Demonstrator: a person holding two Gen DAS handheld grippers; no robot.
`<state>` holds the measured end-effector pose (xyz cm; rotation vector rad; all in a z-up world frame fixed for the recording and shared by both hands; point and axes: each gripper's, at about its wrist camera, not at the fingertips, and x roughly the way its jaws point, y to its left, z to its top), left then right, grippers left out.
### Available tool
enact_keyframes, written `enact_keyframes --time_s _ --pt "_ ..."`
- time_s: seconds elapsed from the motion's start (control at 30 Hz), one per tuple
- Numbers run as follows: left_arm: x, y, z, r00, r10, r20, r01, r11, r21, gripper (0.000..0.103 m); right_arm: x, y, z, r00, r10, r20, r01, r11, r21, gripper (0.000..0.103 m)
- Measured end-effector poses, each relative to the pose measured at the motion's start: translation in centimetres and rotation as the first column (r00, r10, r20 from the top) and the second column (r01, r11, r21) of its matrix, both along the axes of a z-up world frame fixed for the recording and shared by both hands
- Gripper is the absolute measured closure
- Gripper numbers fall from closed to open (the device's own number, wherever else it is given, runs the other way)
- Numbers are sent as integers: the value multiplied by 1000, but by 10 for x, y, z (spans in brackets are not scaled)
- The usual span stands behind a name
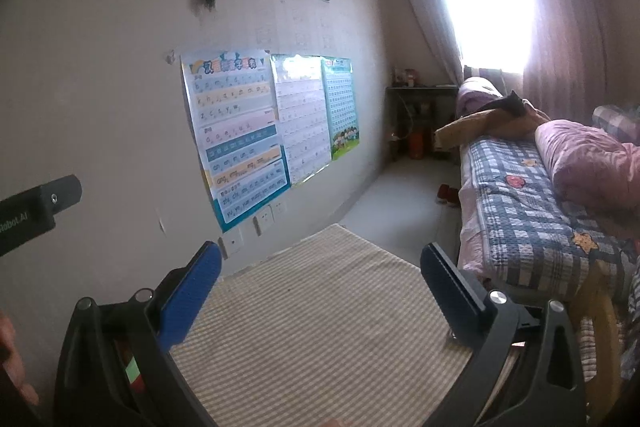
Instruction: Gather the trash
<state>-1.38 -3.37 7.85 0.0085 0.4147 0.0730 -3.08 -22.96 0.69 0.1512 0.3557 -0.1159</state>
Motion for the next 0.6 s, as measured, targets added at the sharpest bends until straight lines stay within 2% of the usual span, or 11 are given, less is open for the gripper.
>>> enact_keyframes --time_s 0.6 --pt "7 5 -7 999 -5 -37 4 1000 -27 5 2 10 -1 999 28 -23 -28 1000 -2 7"
